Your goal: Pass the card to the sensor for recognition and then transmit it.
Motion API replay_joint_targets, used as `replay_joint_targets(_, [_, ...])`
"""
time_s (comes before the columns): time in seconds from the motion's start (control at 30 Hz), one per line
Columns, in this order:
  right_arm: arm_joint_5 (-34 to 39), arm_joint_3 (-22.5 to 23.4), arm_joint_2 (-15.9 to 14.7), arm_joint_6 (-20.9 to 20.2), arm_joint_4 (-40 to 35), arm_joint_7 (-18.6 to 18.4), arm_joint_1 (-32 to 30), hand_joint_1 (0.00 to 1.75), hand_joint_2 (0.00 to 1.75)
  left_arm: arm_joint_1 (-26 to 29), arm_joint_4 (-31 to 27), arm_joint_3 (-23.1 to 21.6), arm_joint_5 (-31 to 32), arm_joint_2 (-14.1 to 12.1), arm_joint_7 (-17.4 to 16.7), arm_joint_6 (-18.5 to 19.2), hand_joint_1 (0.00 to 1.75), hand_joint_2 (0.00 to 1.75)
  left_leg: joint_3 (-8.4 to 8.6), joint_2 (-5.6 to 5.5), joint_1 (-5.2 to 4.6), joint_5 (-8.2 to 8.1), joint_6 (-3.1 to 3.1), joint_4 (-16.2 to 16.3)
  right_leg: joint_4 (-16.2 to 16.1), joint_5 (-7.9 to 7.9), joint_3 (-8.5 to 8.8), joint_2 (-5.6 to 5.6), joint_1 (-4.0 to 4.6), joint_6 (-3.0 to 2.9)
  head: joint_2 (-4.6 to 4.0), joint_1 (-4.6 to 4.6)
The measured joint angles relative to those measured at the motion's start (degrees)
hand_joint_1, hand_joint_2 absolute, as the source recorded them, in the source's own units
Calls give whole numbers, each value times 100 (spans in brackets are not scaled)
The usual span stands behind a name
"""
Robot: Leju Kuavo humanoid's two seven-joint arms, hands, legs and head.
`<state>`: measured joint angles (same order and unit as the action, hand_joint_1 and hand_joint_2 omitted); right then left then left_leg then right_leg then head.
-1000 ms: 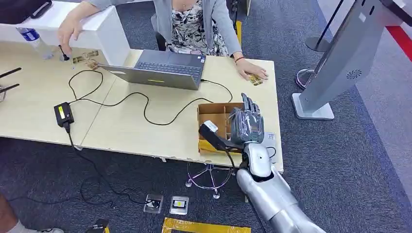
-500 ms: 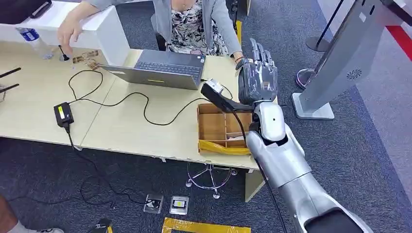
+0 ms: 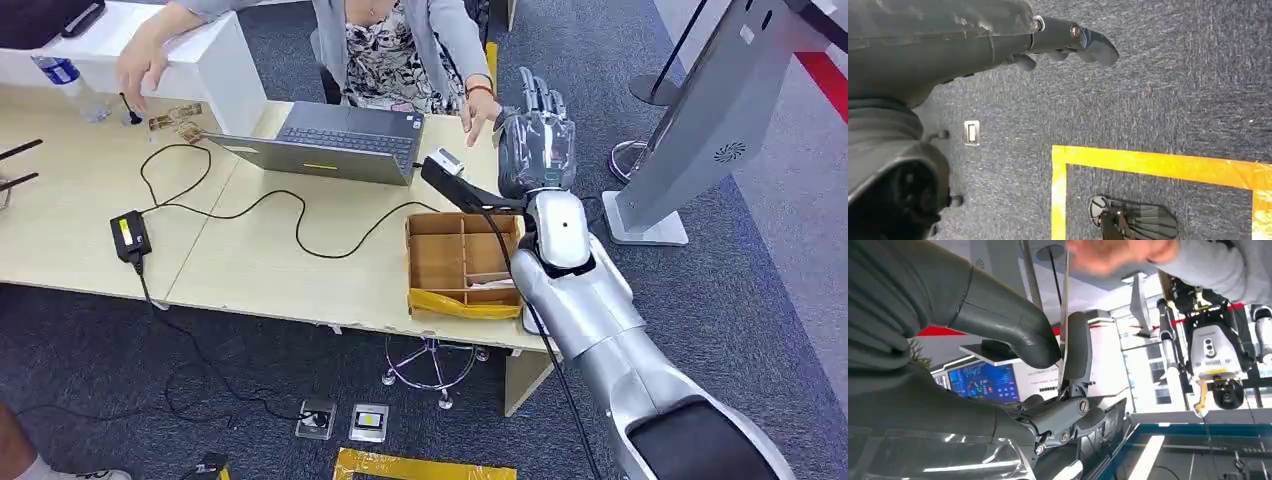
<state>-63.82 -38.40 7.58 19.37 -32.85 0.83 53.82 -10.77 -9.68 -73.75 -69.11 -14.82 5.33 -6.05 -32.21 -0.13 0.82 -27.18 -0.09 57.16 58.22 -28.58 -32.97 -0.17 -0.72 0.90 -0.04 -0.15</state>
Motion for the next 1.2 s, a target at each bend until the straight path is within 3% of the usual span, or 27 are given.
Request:
replay_joint_targets(0.6, [-107, -2, 107, 46, 428, -68, -10, 175, 175, 5, 0, 0, 42, 44, -37, 24, 0, 0, 1, 0, 0, 0, 0, 0, 0, 0, -1, 1, 0, 0, 0, -4])
replay_joint_targets(0.63, [-120, -2, 107, 48, 439, -68, -9, 0, 175, 5, 0, 0, 44, 44, -37, 24, 0, 0, 1, 1, 0, 0, 0, 0, 0, 0, -2, 1, 0, 0, 0, -2])
replay_joint_targets(0.67, [-139, -2, 107, 57, 452, -68, -9, 0, 0, 5, 0, 0, 52, 44, -37, 24, 0, 0, 1, 1, 0, 0, 0, 0, 0, 0, -2, 1, 0, 0, 0, -4])
replay_joint_targets(0.77, [-299, -2, 105, 236, 476, -83, -9, 0, 0, 4, 0, 0, 57, 44, -37, 31, 0, 0, 1, 1, 0, 0, 0, 0, 0, 0, -3, 1, 0, 0, 0, -2])
replay_joint_targets(1.0, [-251, 2, 103, 210, 527, 85, 18, 0, 0, -20, 0, 0, 59, 44, -37, 46, 0, 0, 2, 1, 0, 0, -1, 0, 0, 0, -2, 1, 0, 0, 0, -4])
replay_joint_targets(1.07, [130, 64, 94, 146, 544, 318, 23, 0, 0, -21, 0, 0, 55, 44, -37, 50, 0, 0, 3, 1, 0, 0, -1, 1, 0, 0, -2, 1, 0, 0, 0, -4])
replay_joint_targets(1.13, [1111, 277, 83, -225, 564, 729, 31, 0, 0, -22, 0, 0, 50, 44, -37, 59, 0, 0, 4, 1, 0, 0, 0, 1, -1, 0, -3, 1, 0, 0, 0, -4])
replay_joint_targets(1.2, [1769, 539, -11, -221, 605, 994, 36, 0, 0, -18, 0, 0, 17, 44, -37, 59, 0, 0, 3, 1, -1, 0, 0, 2, -3, 0, -5, -2, -1, 0, 0, -4])
